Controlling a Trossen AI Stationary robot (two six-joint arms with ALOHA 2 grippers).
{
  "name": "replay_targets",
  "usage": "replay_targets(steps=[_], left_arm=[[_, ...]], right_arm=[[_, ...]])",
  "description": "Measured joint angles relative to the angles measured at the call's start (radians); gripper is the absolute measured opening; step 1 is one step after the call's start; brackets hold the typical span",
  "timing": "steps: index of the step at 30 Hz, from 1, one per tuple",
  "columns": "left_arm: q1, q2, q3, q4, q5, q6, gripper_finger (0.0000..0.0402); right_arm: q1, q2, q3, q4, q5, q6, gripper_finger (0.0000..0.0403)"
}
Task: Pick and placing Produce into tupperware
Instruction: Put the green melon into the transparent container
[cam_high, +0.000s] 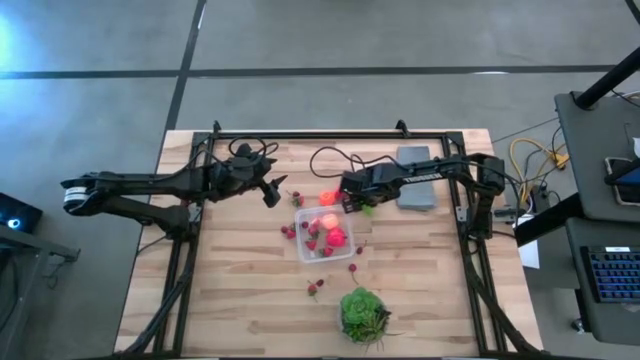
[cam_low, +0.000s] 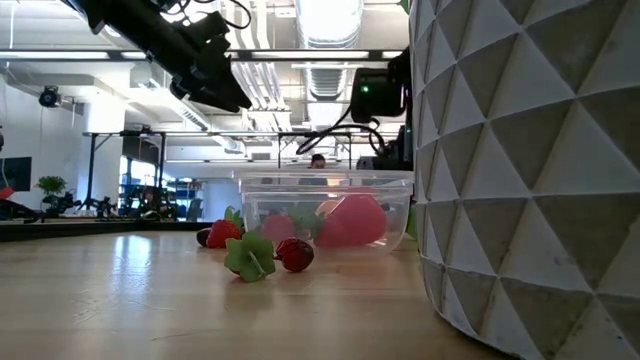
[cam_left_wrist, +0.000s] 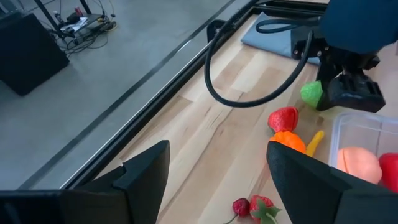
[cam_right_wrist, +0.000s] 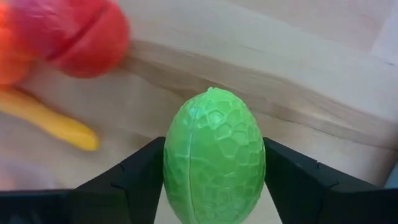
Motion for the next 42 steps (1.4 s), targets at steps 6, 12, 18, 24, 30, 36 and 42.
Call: replay_targets(steps=[6, 12, 18, 24, 30, 36, 42], left_arm=[[0.0, 0.0, 0.0, -0.002, 0.001, 0.0, 0.0254], [0.0, 0.0, 0.0, -0.013, 0.0, -0.009, 0.0254], [0.0, 0.0, 0.0, -0.012, -0.002, -0.009, 0.0254], [0.0, 0.0, -0.003, -0.012, -0.001, -0.01, 0.0254], [0.0, 0.0, -0.006, -0.01, -0.001, -0.011, 0.0254], [0.0, 0.0, -0.007, -0.01, -0.001, -0.063, 0.0254], [0.0, 0.0, -0.019, -0.019, 0.053, -0.102, 0.0254]], right_arm=[[0.0, -0.025, 0.052, -0.002, -0.025, -0.023, 0.0241], [0.012, -0.108, 0.127, -0.01, -0.164, -0.059, 0.0238], [0.044, -0.149, 0.221, 0.001, -0.285, -0.138, 0.0237], [0.058, -0.107, 0.241, 0.009, -0.365, -0.139, 0.0242], [0.098, -0.075, 0.241, 0.117, -0.455, -0.139, 0.0243], [0.115, -0.044, 0.24, 0.175, -0.554, -0.151, 0.0245], [0.132, -0.052, 0.24, 0.179, -0.403, -0.187, 0.0269]])
